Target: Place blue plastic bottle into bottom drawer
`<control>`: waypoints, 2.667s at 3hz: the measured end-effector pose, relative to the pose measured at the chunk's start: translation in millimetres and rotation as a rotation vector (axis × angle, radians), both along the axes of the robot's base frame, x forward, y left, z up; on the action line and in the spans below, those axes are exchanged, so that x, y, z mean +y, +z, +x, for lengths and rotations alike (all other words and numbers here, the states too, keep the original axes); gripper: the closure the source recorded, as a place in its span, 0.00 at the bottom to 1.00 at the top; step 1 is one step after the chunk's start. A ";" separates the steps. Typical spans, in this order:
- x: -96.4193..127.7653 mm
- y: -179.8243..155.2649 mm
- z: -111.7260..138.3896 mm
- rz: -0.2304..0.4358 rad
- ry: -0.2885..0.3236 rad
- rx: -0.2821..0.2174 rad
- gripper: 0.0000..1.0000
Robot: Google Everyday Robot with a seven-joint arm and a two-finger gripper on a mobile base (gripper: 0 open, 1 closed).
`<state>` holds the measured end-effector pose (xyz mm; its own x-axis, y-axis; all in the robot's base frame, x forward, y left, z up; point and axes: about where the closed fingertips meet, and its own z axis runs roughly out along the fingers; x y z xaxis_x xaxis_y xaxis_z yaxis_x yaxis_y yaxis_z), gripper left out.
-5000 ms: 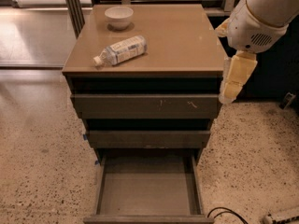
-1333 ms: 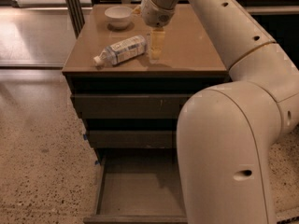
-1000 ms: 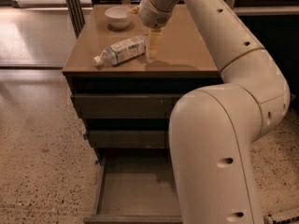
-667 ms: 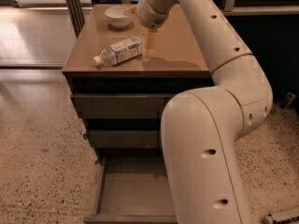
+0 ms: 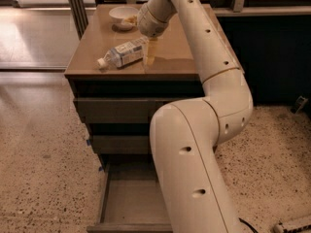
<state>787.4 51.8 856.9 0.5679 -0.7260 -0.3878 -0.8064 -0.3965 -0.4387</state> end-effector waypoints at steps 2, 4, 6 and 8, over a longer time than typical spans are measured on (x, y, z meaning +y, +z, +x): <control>8.1 -14.1 -2.5 0.001 0.023 0.032 0.15; 8.1 -14.1 -2.5 0.001 0.023 0.032 0.69; 8.2 -14.0 -2.5 0.001 0.023 0.031 1.00; 26.2 34.4 -14.3 0.094 0.074 -0.029 1.00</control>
Offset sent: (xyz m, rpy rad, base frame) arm -0.0023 0.0066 -0.0120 -0.0001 0.0276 0.0199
